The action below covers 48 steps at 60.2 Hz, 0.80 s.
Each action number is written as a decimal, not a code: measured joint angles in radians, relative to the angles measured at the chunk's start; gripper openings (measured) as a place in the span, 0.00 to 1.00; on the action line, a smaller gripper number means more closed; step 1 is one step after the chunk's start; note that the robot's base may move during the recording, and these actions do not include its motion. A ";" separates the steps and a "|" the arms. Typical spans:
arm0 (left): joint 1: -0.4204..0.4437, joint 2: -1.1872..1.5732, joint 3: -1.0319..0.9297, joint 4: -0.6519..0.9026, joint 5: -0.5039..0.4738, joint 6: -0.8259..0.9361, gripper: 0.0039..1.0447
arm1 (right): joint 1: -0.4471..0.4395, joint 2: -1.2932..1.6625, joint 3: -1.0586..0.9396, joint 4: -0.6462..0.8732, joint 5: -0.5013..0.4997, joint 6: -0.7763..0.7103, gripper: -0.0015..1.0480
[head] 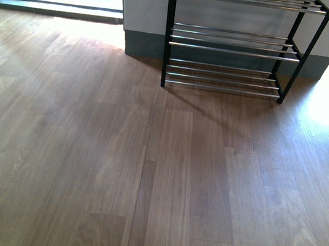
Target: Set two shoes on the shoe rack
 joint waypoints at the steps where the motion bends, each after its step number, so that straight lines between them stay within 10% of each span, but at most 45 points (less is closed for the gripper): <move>1: 0.000 0.000 0.000 0.000 0.000 0.000 0.91 | 0.000 0.000 0.000 0.000 0.000 0.000 0.91; 48: 0.000 0.000 0.000 0.000 0.000 0.000 0.91 | 0.000 0.000 0.000 0.000 0.002 0.000 0.91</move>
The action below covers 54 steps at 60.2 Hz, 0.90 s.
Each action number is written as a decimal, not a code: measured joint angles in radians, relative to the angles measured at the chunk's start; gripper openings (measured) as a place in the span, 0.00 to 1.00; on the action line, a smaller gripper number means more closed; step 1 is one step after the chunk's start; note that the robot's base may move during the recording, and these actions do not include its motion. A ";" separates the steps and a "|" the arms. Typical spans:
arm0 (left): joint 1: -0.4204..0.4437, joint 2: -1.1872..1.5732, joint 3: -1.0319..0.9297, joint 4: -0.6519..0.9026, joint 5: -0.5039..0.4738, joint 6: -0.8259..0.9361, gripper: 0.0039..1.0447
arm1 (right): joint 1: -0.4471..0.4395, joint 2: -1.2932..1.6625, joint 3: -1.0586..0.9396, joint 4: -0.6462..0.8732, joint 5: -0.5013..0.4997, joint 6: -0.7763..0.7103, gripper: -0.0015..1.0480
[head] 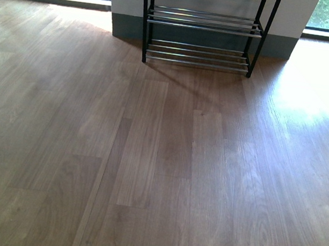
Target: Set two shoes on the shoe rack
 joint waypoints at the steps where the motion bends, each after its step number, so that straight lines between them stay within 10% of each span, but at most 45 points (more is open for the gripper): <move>1: 0.000 0.000 0.000 0.000 0.000 0.000 0.91 | 0.000 0.000 0.000 0.000 0.000 0.000 0.91; 54: 0.000 0.000 0.000 0.000 -0.001 0.000 0.91 | 0.000 0.000 0.000 0.000 -0.002 0.000 0.91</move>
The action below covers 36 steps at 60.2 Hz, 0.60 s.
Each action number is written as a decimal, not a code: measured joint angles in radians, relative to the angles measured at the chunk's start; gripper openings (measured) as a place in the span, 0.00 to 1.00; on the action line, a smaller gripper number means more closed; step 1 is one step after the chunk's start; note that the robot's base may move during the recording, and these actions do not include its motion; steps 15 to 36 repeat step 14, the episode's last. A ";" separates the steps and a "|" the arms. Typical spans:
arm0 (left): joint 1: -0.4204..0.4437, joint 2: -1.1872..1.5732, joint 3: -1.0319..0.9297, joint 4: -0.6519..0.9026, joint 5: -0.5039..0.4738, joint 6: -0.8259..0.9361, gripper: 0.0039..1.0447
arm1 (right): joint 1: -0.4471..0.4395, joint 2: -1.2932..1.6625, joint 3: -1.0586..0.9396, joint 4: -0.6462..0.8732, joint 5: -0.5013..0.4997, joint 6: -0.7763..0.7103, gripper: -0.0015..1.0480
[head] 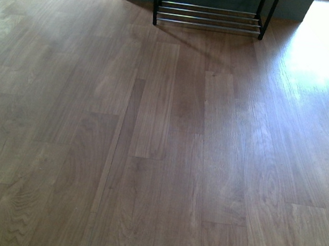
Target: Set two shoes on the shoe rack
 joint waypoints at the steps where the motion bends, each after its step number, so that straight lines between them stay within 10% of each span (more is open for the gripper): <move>1: 0.000 0.000 0.000 0.000 0.000 0.000 0.91 | 0.000 0.000 0.000 0.000 0.000 0.000 0.91; 36: 0.000 0.000 0.000 0.000 0.000 0.000 0.91 | 0.000 0.000 0.000 0.000 0.000 0.000 0.91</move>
